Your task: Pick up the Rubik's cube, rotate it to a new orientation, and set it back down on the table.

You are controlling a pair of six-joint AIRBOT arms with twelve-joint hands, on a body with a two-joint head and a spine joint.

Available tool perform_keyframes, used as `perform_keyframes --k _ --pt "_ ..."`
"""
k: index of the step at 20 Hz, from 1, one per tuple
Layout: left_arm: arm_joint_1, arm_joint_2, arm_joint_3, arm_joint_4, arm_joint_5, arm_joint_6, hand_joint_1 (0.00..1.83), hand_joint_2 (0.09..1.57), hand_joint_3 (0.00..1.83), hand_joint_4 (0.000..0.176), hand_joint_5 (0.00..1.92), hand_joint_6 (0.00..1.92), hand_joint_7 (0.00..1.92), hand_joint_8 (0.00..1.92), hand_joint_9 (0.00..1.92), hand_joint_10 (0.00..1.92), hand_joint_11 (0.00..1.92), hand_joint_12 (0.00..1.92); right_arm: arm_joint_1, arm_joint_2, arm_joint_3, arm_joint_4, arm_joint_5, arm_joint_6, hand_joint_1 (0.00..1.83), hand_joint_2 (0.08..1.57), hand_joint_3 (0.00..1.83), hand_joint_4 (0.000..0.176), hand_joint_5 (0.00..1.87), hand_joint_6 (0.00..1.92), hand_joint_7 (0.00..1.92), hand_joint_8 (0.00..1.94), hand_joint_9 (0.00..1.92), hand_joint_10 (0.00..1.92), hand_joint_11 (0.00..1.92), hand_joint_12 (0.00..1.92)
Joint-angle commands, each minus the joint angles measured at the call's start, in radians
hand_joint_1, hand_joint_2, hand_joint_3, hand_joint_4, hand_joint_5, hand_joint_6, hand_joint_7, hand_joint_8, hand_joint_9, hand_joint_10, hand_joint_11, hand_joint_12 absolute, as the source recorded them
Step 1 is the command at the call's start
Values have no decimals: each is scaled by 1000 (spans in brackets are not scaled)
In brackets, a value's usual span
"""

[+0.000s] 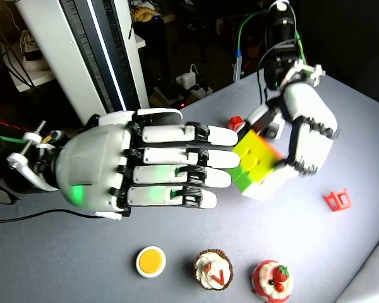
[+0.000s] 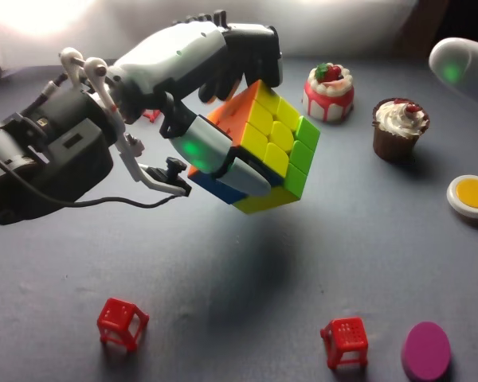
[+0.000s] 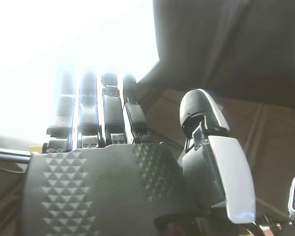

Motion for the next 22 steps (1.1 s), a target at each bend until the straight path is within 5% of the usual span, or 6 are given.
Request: perform_keyframes --k 1,12,13,14,18,22 --pt "-26 -2 11 -33 -131 -21 1190 803 1000 0 824 1488 742 1915 830 1921 922 1921 16 5 -2 21 120 6 0 1326 0 0 0 465 253 4 0 764 0 1141" --pt "42 -34 77 -108 -37 -60 1095 1310 16 0 690 1521 545 1601 303 1724 293 1921 18 9 -1 30 127 6 0 1344 4 0 0 624 286 15 0 849 0 1442" --pt "50 -28 73 -112 -42 -60 931 1280 2 99 669 1482 350 1421 215 1620 179 1921 18 10 -2 31 128 6 0 1347 4 0 0 647 288 15 0 838 0 1429" --pt "56 -21 69 -116 -49 -59 924 1156 0 31 449 1283 307 1273 167 1511 76 1921 18 11 -2 31 129 6 0 1349 4 0 0 640 283 13 0 843 0 1427" --pt "82 36 20 -152 -97 -6 677 1069 0 26 105 591 297 229 198 573 0 1411 18 11 -2 33 130 6 0 1346 0 0 0 629 288 18 0 837 0 1351" --pt "107 90 -29 -164 -171 15 605 940 0 175 104 39 59 0 30 437 0 1513 18 12 -4 36 133 6 0 1345 0 0 0 556 259 6 0 784 0 1354"
